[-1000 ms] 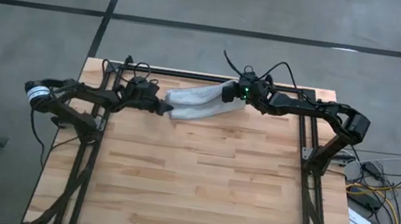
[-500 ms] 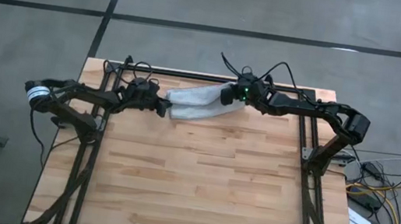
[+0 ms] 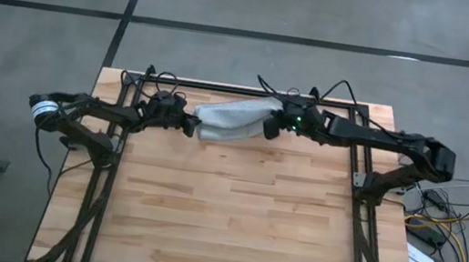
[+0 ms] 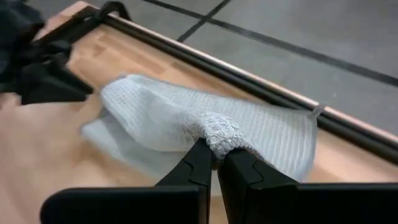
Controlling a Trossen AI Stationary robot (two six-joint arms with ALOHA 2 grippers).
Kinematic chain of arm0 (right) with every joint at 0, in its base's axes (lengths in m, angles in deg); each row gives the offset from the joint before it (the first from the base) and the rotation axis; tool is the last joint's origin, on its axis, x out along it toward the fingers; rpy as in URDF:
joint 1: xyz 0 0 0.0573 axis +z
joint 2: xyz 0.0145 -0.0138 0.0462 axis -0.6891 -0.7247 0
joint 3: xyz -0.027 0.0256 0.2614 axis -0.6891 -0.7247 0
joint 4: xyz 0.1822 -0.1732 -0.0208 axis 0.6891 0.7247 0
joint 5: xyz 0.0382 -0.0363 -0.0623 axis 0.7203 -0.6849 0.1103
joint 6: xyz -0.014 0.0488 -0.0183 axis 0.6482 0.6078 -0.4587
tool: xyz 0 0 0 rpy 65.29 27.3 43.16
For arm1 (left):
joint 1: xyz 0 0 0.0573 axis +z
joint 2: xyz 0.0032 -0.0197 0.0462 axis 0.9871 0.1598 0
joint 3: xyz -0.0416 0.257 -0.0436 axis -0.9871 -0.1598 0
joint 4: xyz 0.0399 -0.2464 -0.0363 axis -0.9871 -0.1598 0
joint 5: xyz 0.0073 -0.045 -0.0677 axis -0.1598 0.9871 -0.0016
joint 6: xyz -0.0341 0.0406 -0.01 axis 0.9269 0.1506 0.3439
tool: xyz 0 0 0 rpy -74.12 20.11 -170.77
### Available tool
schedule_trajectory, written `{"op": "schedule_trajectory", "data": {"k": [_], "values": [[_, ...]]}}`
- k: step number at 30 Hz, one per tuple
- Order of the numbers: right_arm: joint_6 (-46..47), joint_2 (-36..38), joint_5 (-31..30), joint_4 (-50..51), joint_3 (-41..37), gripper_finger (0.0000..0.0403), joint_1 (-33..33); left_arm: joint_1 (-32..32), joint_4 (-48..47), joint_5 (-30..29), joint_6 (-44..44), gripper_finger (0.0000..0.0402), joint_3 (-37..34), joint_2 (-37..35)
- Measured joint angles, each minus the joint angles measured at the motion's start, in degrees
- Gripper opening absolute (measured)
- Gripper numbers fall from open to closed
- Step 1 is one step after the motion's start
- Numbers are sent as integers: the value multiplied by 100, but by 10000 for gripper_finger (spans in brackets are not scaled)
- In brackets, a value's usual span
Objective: Roll towel
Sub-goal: Fold the gray towel on the table
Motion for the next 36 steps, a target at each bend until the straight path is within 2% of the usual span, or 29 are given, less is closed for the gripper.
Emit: {"op": "schedule_trajectory", "data": {"k": [6, 9, 13, 18, 26, 29, 36], "values": [[515, 461, 36, 1287, -2, 13, 404, 0, 0, 63, 1, 113, 0, -4], [619, 513, 37, 1671, -7, 13, 614, 4, 2, 298, 27, 113, 0, -4], [629, 402, 34, 1628, -7, 13, 833, -33, 0, 676, 118, 113, 0, -4], [688, 125, 9, 1323, -4, 13, 924, -118, 2, 721, 122, 113, 0, -4], [710, -145, -124, 1174, -5, 13, 911, -116, 197, 66, 558, 113, 4, -4], [710, -123, -442, 1159, -4, 13, 911, -120, 197, 60, 686, 113, 4, -4], [427, -40, -632, 1161, 189, 13, 909, -120, 223, 53, 675, 113, 4, -4]]}}
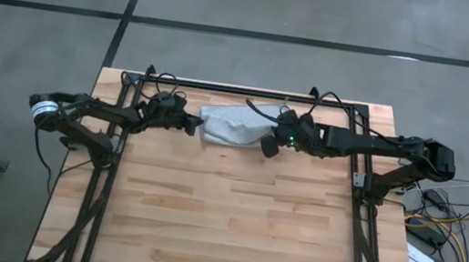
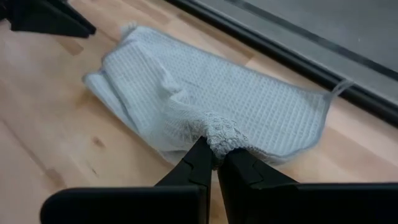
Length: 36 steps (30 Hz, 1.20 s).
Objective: Roll towel
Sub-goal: Fold the gray towel on the table, then fold the gray towel
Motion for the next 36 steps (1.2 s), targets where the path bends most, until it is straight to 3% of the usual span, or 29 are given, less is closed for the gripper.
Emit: {"op": "schedule_trajectory", "data": {"k": [7, 23, 30, 36], "values": [[-272, 0, 49, 16, 198, 28, 0, 0, 101, 7, -44, 113, 0, 0], [-415, 2, -4, 28, 273, 156, -4, 0, 212, 285, -44, 113, 173, 0], [-757, 10, -116, 34, 473, 168, -4, -42, 212, 1117, -153, 113, 328, 0], [-765, 7, -146, 28, 692, 168, 0, -83, -250, 912, -412, 113, 328, 0]]}}
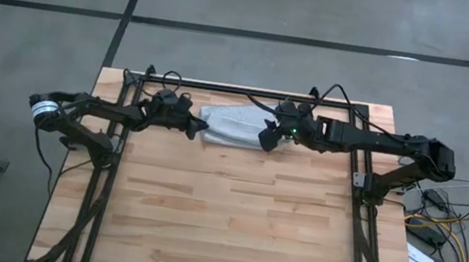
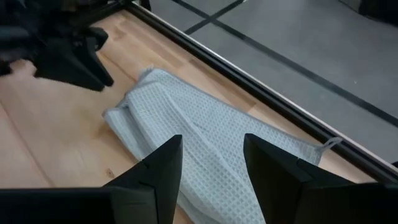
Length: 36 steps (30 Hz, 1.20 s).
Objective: Roll towel
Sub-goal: Fold the gray towel
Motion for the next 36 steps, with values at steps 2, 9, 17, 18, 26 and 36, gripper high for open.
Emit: {"op": "schedule_trajectory", "data": {"k": [2, 9, 17, 18, 26, 36], "values": [[16, -10, 0, 4, 32, 166, 0, 0, -318, -77, -71, 113, 0, 0], [181, -22, 2, 3, -114, 153, 0, -50, -954, 266, -548, 113, 0, 0], [254, -22, 2, -9, -206, 138, 0, -48, -921, -916, -1092, 113, 0, 0], [255, -22, 2, -15, -206, 136, 0, -54, -921, -914, -1273, 113, 0, 0], [253, -22, 1, -28, -206, 125, -4, -191, -936, -919, -3902, 113, -13, 0], [255, -24, -80, -171, -208, 125, -2, -188, -932, -766, -4678, 113, -13, 222]]}}
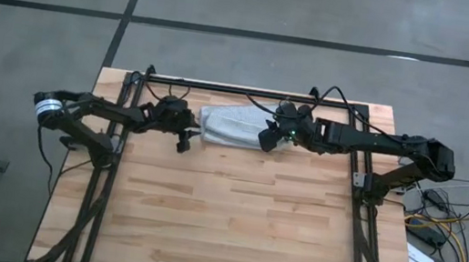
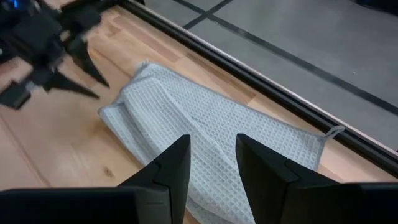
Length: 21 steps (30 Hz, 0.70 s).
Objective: Roll towel
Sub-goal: Fold the gray towel
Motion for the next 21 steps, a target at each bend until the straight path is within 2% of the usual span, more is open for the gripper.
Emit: {"op": "schedule_trajectory", "data": {"k": [8, 13, 15, 19, 21], "values": [[-23, 0, -78, -261, 0, 119, -7, 150, 156, 66, -5, 113, 26, 562], [-15, 0, -77, -261, 0, 114, -5, 474, 177, 147, -7, 113, 220, 572], [-7, 0, -77, -259, 0, 112, 1, 666, 151, 519, -6, 113, 301, 523], [-4, -2, -75, -261, 0, 108, 2, 1099, -250, 1704, -42, 113, 520, 496], [-4, -2, -75, -261, 0, 106, 2, 1247, -643, 1971, -231, 113, 604, 502]]}}
